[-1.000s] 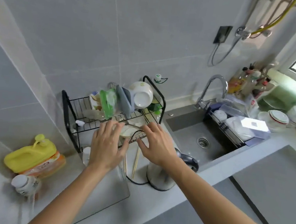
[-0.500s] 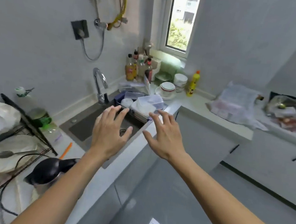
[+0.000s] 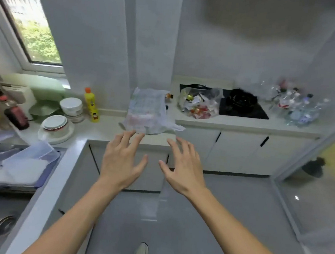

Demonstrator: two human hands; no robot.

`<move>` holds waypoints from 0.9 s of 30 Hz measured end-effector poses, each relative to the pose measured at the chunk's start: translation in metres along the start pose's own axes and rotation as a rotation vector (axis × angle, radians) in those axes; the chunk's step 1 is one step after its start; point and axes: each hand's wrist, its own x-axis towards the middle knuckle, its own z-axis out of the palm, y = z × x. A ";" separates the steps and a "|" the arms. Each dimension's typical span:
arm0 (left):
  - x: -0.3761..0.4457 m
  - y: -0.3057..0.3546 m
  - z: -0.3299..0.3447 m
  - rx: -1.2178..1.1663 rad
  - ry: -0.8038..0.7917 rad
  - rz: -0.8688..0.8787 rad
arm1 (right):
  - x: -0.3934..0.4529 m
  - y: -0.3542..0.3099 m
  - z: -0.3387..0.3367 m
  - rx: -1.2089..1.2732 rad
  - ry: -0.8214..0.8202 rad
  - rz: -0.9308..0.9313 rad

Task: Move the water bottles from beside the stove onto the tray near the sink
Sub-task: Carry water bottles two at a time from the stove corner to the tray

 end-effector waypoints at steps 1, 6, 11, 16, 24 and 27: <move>0.023 0.011 0.015 -0.024 -0.014 0.033 | 0.010 0.020 -0.006 -0.018 0.011 0.032; 0.128 0.065 0.076 -0.127 -0.085 0.186 | 0.057 0.106 -0.043 -0.083 0.075 0.224; 0.210 0.129 0.128 -0.184 -0.142 0.347 | 0.084 0.186 -0.073 -0.139 0.151 0.380; 0.267 0.201 0.180 -0.220 -0.173 0.486 | 0.093 0.273 -0.090 -0.134 0.199 0.504; 0.366 0.334 0.287 -0.198 -0.233 0.537 | 0.126 0.454 -0.123 -0.092 0.231 0.582; 0.400 0.390 0.317 -0.200 -0.235 0.523 | 0.142 0.520 -0.144 -0.083 0.230 0.580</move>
